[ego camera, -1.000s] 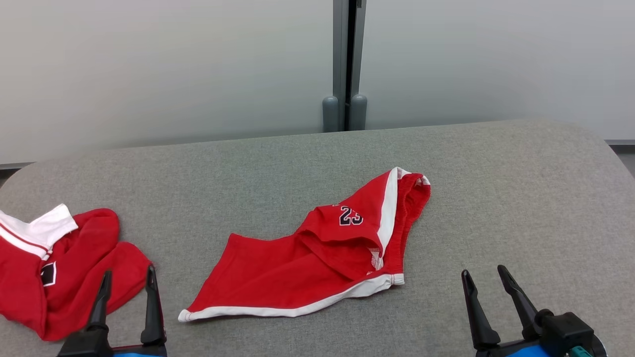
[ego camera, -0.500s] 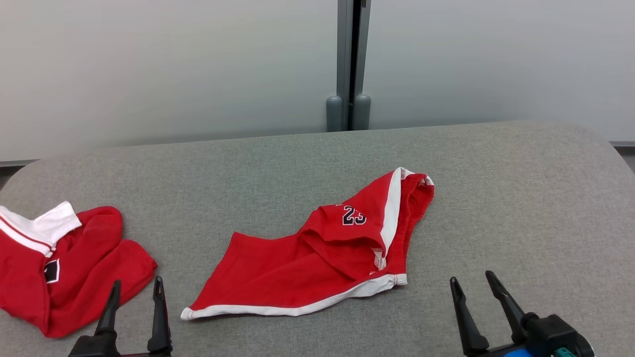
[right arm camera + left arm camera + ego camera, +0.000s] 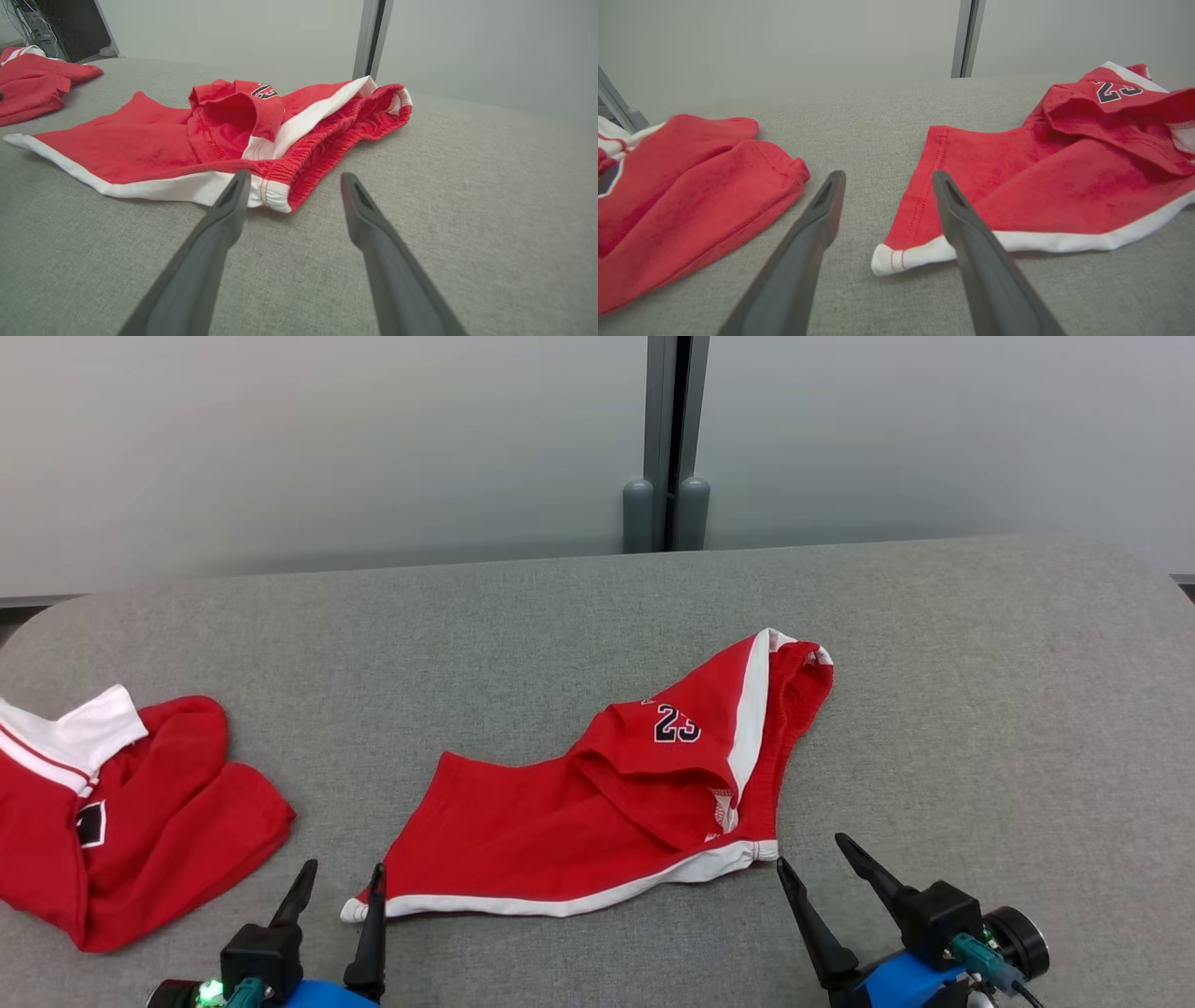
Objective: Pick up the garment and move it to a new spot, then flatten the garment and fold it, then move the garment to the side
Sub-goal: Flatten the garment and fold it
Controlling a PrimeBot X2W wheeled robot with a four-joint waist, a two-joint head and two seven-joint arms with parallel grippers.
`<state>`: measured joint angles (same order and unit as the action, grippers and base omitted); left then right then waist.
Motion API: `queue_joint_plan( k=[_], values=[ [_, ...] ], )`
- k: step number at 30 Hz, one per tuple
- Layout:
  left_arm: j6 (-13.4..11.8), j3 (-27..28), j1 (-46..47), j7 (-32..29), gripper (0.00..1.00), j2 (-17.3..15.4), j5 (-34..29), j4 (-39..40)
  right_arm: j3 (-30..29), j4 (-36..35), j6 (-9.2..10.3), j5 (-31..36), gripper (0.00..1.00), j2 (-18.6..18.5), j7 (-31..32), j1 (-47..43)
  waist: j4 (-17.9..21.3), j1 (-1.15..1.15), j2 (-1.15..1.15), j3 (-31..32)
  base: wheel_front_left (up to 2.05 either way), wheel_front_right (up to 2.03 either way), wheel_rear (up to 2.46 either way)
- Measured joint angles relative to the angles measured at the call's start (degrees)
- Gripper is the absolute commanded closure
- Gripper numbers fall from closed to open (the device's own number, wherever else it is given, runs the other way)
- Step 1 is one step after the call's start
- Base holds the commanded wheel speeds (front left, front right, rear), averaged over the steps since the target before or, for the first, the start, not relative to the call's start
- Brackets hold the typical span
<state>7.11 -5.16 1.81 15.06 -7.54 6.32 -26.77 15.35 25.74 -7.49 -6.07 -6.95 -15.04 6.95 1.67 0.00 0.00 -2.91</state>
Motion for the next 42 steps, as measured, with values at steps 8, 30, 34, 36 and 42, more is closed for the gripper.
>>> queue_joint_plan(
  k=[8, 30, 34, 36, 42],
  values=[
    [0.29, -4.85, 4.42, 0.0, 0.0, -1.19, 2.35, -7.95, 4.88, 6.6, 0.0, -2.02, 0.0, -1.59, 0.0, 5.25, -0.63, 0.0, 0.0, -2.56, 0.0, 0.0, 0.0],
    [0.32, -17.77, 9.49, 0.01, 0.0, -3.45, 9.88, -14.67, 13.41, 12.74, 0.0, -7.54, 0.0, -2.89, 0.0, 12.16, -1.5, 0.0, 0.0, -4.19, 0.0, 0.0, 0.0],
    [0.32, -18.48, 9.82, 0.0, 0.0, -3.6, 10.81, -14.41, 14.59, 13.16, 0.0, -8.32, 0.0, -3.08, -0.01, 12.84, -1.73, 0.0, 0.0, -4.44, 0.0, 0.0, 0.0],
    [0.32, -18.62, 10.11, 0.01, 0.0, -3.64, 11.47, -14.22, 15.27, 13.4, 0.0, -8.98, 0.0, -3.15, -0.01, 13.25, -1.85, 0.0, 0.0, -4.55, 0.0, 0.0, 0.0],
    [0.32, -19.8, 10.87, 0.01, 1.0, -3.52, 13.48, -15.3, 17.42, 14.5, 0.0, -11.07, 1.0, -3.19, 0.0, 14.22, -1.93, 0.0, 0.0, -4.48, 0.0, 0.0, 0.0]
  ],
)
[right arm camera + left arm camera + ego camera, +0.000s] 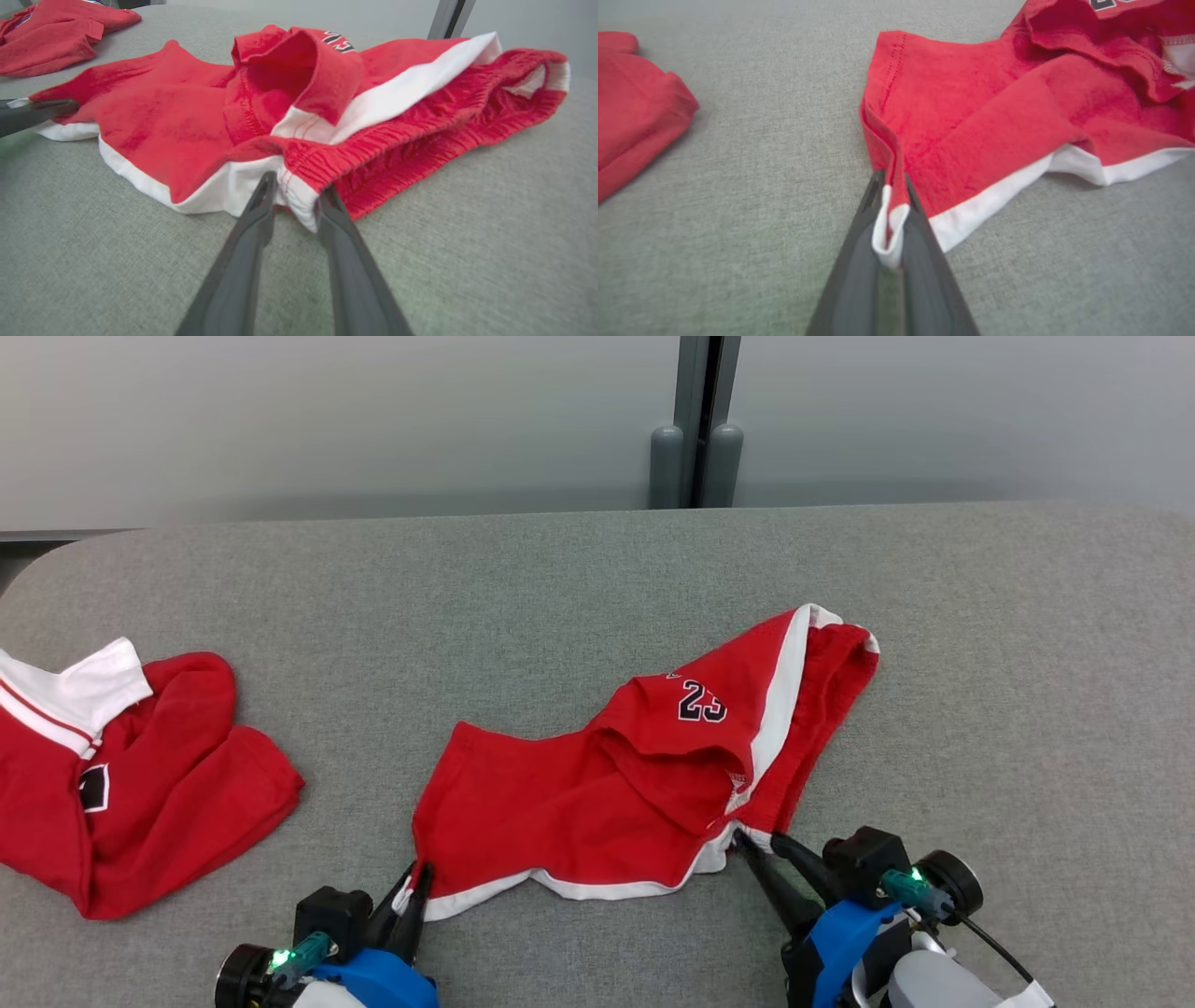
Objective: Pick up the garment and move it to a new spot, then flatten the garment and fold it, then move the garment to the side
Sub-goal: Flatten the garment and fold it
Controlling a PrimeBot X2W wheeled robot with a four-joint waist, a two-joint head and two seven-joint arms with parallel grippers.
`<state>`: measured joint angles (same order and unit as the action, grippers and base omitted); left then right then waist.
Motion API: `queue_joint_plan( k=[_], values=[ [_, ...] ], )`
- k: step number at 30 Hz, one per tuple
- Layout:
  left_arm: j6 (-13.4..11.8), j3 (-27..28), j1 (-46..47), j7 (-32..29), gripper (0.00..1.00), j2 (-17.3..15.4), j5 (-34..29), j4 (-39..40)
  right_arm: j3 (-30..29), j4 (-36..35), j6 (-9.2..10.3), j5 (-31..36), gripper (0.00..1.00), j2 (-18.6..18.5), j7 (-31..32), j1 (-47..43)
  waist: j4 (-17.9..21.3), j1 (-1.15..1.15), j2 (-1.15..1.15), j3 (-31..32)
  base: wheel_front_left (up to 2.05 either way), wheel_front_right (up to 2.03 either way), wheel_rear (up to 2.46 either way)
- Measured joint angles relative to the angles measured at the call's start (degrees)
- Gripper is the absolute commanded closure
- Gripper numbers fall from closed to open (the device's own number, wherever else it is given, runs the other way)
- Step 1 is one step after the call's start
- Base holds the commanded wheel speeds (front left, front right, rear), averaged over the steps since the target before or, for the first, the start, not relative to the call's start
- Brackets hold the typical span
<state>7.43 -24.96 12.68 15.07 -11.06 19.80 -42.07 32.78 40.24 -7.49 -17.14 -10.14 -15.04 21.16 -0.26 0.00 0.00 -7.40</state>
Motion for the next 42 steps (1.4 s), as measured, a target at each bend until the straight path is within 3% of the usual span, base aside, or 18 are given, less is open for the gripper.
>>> queue_joint_plan(
  k=[6, 15, 22, 26, 31, 42],
  values=[
    [0.0, 1.79, 0.35, -0.01, 1.0, 0.37, 2.4, 3.07, -0.93, -5.86, 0.0, -1.08, 1.0, -1.6, 0.0, -1.0, 0.14, 0.0, 0.0, 0.88, 0.0, 0.0, 0.0],
    [0.0, 5.79, -0.43, 0.0, 1.0, -0.53, 4.52, 13.77, -4.12, -19.06, 0.0, 0.33, 1.0, -4.91, 0.0, -6.41, 1.87, 0.01, 0.0, 2.32, 0.0, 0.0, 0.0],
    [0.0, 5.79, 7.26, -0.51, 1.0, -1.99, 6.58, 16.97, -4.91, -25.25, 0.0, 0.36, 1.0, -6.37, 0.0, -3.13, 2.66, 0.01, 0.0, 1.71, 0.0, 0.0, 0.0],
    [0.0, 4.65, 16.84, -3.15, 1.0, -3.02, 8.03, 17.19, -5.47, -25.93, 0.0, -0.02, 1.0, -7.51, 0.0, 3.46, 2.73, 0.0, 0.0, -0.35, 0.0, 0.0, 0.0],
    [0.0, 4.95, 32.54, -7.06, 1.0, -4.15, 10.76, 14.7, -4.92, -24.92, 0.0, -0.45, 1.0, -7.99, 0.87, 18.03, 2.97, 0.0, 0.0, -4.88, 0.0, 0.0, 0.0],
    [0.0, 5.26, 67.45, -9.55, 1.0, -4.2, 11.36, 1.74, -3.74, -12.15, 0.0, -8.96, 1.0, -7.65, 3.81, 54.43, 4.5, -0.02, 0.0, -17.25, 0.0, 0.0, 0.0]
  ],
)
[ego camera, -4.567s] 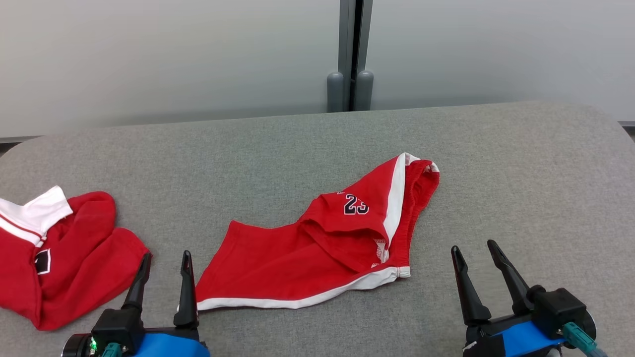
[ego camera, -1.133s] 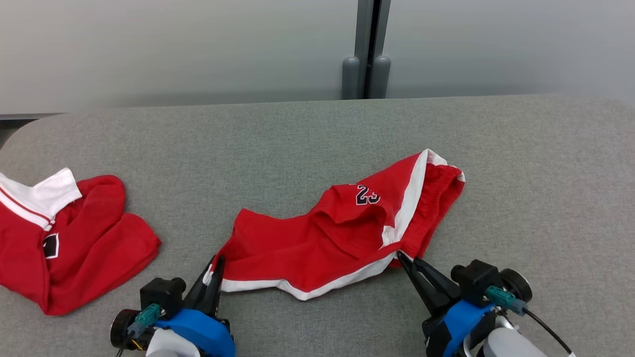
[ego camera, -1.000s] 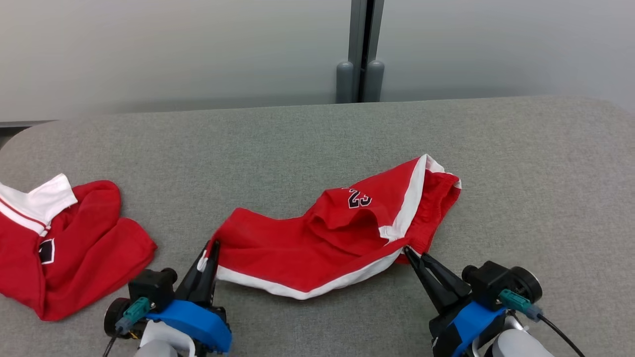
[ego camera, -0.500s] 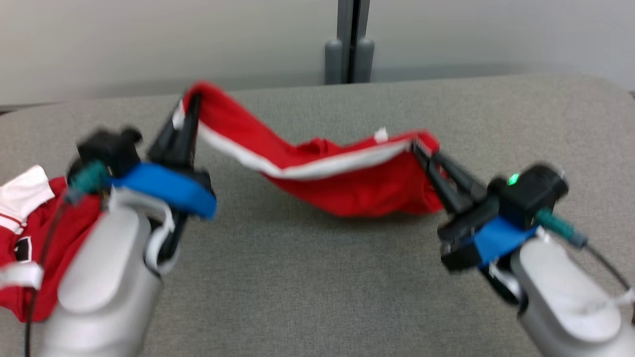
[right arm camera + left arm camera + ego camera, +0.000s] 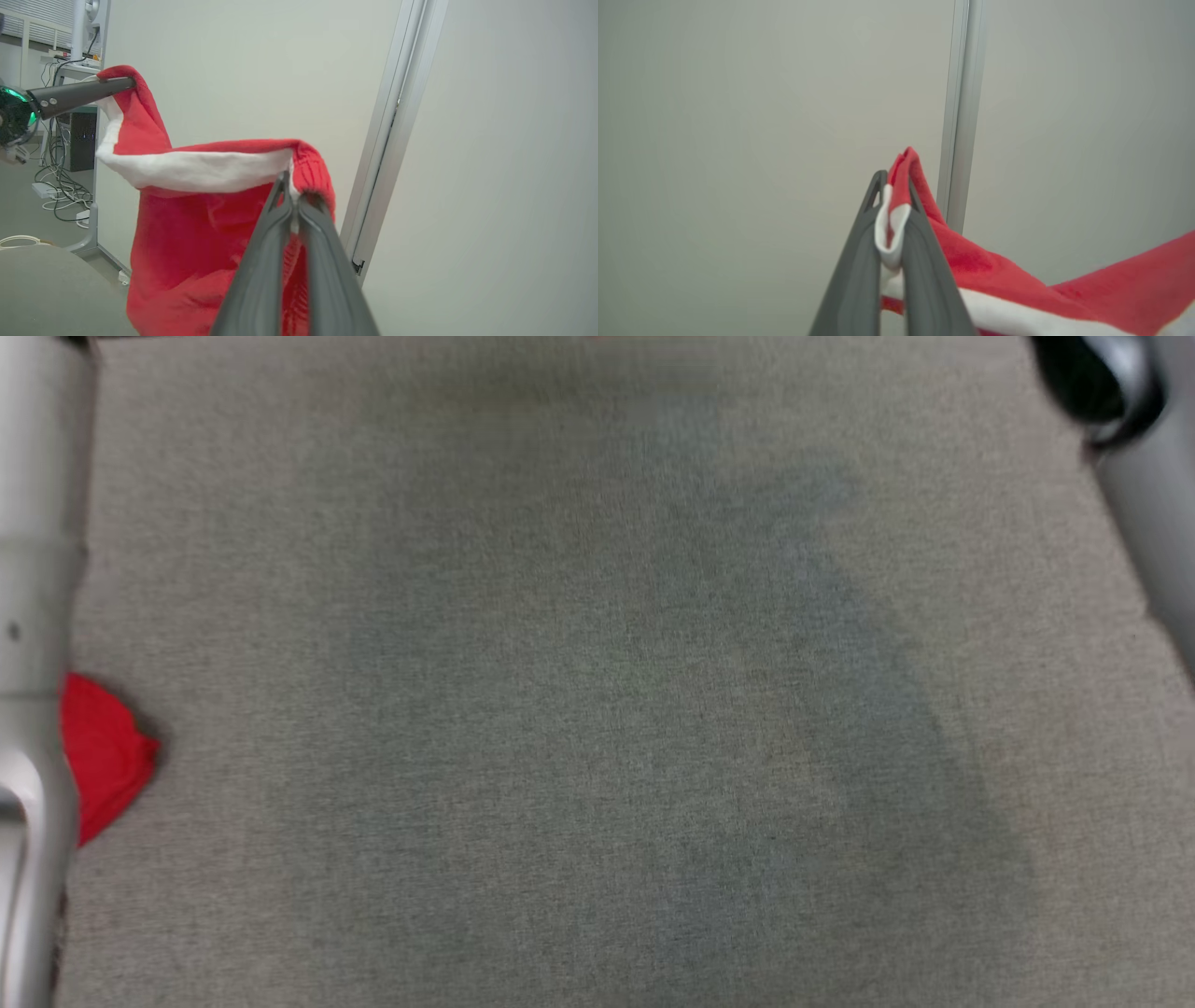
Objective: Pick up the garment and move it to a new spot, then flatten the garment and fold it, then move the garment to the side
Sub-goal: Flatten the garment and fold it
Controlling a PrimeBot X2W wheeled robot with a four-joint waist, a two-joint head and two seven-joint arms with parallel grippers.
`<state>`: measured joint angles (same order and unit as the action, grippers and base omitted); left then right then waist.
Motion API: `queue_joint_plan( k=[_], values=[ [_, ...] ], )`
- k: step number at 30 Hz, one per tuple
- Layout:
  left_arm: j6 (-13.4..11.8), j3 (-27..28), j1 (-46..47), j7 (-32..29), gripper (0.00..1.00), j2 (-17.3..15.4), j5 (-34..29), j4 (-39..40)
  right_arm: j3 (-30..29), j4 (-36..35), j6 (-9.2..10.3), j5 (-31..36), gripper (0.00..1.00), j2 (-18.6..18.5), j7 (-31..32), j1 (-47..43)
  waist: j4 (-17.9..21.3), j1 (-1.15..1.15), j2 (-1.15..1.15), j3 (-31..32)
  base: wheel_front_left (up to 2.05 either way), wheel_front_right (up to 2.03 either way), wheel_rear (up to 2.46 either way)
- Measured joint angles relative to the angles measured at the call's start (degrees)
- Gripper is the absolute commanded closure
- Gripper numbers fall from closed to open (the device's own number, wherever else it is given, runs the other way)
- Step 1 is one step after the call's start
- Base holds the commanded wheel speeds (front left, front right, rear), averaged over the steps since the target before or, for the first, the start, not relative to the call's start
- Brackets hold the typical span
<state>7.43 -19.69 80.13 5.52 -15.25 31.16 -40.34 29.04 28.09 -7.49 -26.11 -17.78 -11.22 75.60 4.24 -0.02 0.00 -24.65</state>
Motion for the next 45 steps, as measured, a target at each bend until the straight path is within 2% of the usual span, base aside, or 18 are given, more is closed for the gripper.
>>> queue_joint_plan(
  k=[4, 8, 13, 17, 21, 24, 30, 37, 45],
  values=[
    [0.0, 0.03, 8.86, 0.85, 1.0, 0.98, 0.47, -5.03, 0.01, 6.3, 0.0, -3.79, 1.0, 0.15, -0.18, 9.7, 0.61, 0.0, 0.0, -3.37, 0.0, 0.0, 0.0],
    [0.0, -0.92, 14.66, 2.33, 1.0, 1.57, 0.4, -9.51, 2.61, 11.72, 0.0, -5.25, 1.0, -0.22, -1.03, 16.82, 0.96, 0.0, 0.0, -5.86, 0.0, 0.0, 0.0],
    [0.0, -2.64, 16.41, 5.08, 1.0, 2.23, 2.01, -13.03, 6.47, 15.92, 0.0, -7.68, 1.0, -0.44, -2.76, 19.32, 1.04, 0.01, 0.0, -7.61, 0.0, 0.0, 0.0],
    [0.0, -5.14, 14.36, 6.9, 1.0, 2.22, 3.25, -14.35, 10.79, 15.84, 0.0, -10.2, 1.0, -0.35, -3.52, 17.66, 0.83, 0.01, 0.0, -7.94, 0.0, 0.0, 0.0],
    [0.0, -7.97, 7.06, 8.76, 1.0, 1.72, 4.6, -13.47, 15.01, 11.6, 0.0, -12.48, 1.0, -1.22, -3.71, 10.93, 0.62, 0.01, 0.0, -7.41, 0.0, 0.0, 0.0],
    [0.0, -8.62, 0.05, 9.31, 1.0, 0.43, 6.19, -11.37, 15.69, 6.65, 0.0, -13.08, 1.0, -2.25, -3.75, 4.43, 0.77, 0.02, 0.0, -6.42, 0.0, 0.0, 0.0],
    [-0.08, -2.41, -18.86, 9.54, 1.0, -1.51, 7.27, -1.64, 14.61, -1.96, 0.0, -12.85, 1.0, -3.16, -3.76, -12.74, 1.24, 0.02, 0.0, -2.93, 0.0, 0.0, 0.0],
    [-2.36, 3.45, -41.77, 9.55, 1.0, 0.81, 3.09, 9.73, 16.52, -8.53, 0.01, -12.36, 1.0, -6.01, -3.75, -30.61, 0.91, 0.03, 0.0, 2.86, 0.0, 0.0, 0.0],
    [-3.96, 8.4, -62.19, 9.55, 1.0, 3.38, 1.86, 17.3, 16.52, -13.14, 0.01, -13.85, 1.0, -6.36, -3.76, -47.52, 0.58, 0.04, 0.0, 9.76, 0.0, 0.0, 0.0]
  ],
)
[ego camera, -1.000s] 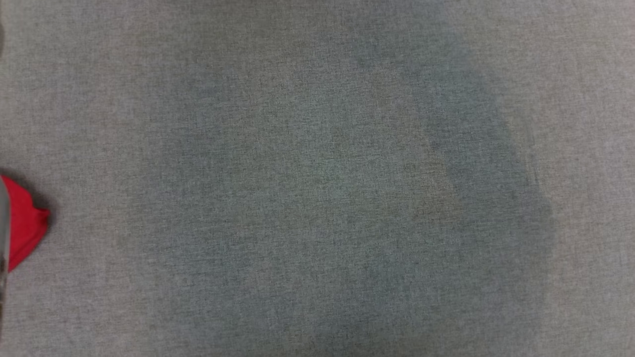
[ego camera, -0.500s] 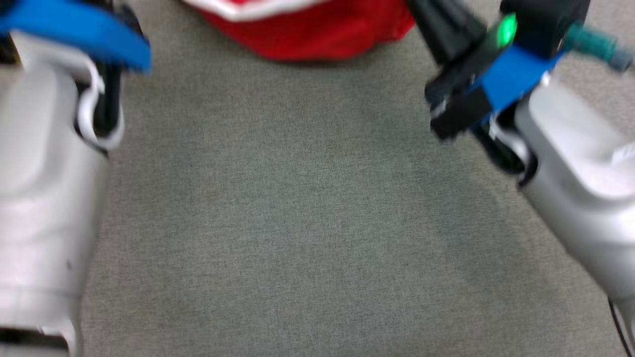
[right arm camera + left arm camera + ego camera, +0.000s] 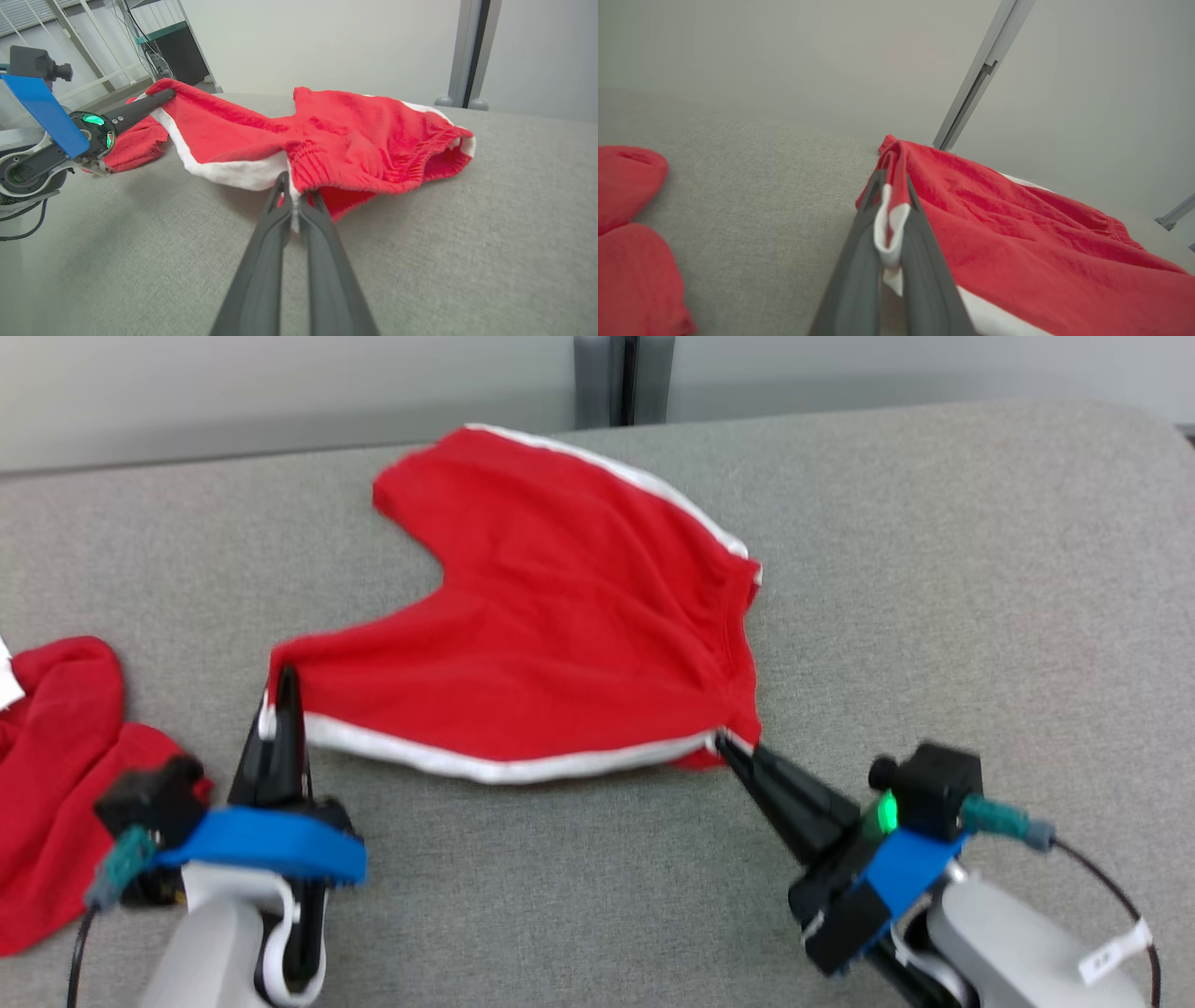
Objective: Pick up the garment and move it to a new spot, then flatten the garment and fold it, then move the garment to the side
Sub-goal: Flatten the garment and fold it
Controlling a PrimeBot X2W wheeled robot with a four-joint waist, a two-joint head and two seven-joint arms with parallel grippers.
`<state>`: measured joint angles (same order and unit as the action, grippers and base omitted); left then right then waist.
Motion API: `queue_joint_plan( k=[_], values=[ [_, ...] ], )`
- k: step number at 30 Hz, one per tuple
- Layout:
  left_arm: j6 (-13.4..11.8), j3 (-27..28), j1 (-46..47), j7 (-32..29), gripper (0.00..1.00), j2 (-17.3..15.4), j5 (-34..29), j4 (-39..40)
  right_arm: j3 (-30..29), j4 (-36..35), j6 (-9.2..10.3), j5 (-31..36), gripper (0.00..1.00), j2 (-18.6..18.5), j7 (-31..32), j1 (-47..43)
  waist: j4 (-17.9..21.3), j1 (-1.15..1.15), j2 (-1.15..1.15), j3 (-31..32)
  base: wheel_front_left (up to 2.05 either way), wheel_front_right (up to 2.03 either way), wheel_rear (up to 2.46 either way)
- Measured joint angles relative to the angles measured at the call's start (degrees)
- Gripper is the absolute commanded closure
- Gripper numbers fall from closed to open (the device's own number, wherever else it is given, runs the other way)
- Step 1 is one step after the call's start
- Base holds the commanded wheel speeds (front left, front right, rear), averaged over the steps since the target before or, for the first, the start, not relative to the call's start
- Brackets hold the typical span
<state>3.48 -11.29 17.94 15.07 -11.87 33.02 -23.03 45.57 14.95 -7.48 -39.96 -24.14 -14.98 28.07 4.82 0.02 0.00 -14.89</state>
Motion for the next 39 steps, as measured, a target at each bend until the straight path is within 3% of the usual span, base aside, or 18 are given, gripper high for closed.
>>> queue_joint_plan(
  k=[10, 19, 26, 39],
  values=[
    [-2.05, 1.87, -17.33, -0.03, 1.0, 1.33, -0.3, 7.3, -1.09, -5.42, 0.0, 0.65, 1.0, -0.22, 0.0, -16.16, -1.03, 0.0, 0.0, 5.74, 0.0, 0.0, 0.0],
    [-2.98, 1.43, -21.11, -1.23, 1.0, -0.13, -0.64, 10.42, -3.2, -9.59, 0.0, 3.75, 1.0, -0.13, 0.0, -21.2, -0.62, -0.01, 0.0, 5.77, 0.0, 0.0, 0.0],
    [-2.49, 0.53, -13.9, -4.67, 1.0, -3.6, -2.9, 12.13, -7.34, -10.25, 0.0, 5.48, 1.0, 3.02, 0.01, -19.81, 0.88, -0.02, 0.0, 4.14, 0.0, 0.0, 0.0],
    [0.78, -2.42, 10.2, -14.66, 1.0, -11.47, -7.61, 5.24, -14.57, -5.17, 0.0, 9.83, 1.0, 14.49, -0.01, -8.49, 7.43, -0.03, 0.0, -3.34, 0.0, 0.0, 0.0]
  ],
)
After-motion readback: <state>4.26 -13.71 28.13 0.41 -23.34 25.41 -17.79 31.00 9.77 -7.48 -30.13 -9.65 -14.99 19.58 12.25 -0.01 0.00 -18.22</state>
